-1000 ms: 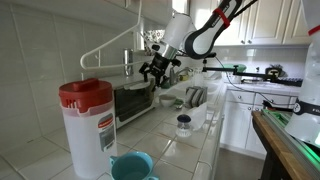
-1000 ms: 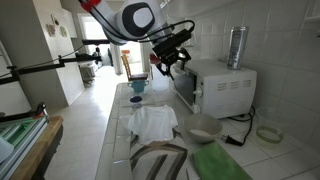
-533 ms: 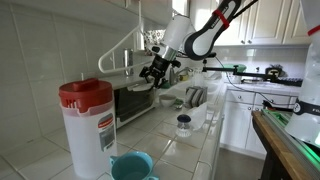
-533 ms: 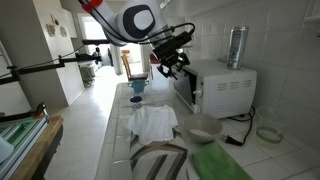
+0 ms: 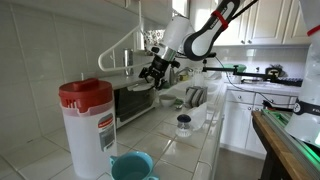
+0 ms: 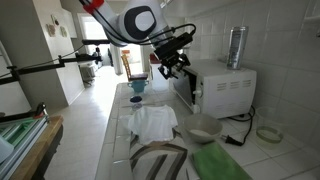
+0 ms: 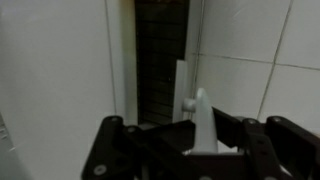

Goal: Open the microwave door

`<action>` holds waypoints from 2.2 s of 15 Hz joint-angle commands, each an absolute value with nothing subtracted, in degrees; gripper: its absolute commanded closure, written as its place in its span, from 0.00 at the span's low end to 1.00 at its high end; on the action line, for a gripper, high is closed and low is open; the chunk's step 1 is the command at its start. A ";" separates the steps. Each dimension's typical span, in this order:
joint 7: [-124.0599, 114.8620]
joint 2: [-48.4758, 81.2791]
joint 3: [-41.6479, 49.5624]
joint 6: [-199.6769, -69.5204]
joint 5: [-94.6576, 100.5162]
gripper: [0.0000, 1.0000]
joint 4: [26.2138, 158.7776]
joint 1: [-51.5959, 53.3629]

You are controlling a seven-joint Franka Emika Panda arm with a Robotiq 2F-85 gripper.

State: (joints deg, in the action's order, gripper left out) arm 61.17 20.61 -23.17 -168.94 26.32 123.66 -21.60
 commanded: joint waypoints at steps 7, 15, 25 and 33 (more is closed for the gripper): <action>62.90 17.79 -27.12 -169.67 26.88 0.96 127.92 -25.05; 61.73 14.26 -11.11 -175.96 30.41 0.96 131.58 -11.43; 54.01 13.86 -2.21 -178.49 42.08 0.37 131.48 -4.00; 54.62 13.50 -1.17 -178.20 42.98 0.38 131.89 -2.72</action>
State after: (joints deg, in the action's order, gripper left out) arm 54.81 14.45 -2.00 -177.73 42.38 130.29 -3.60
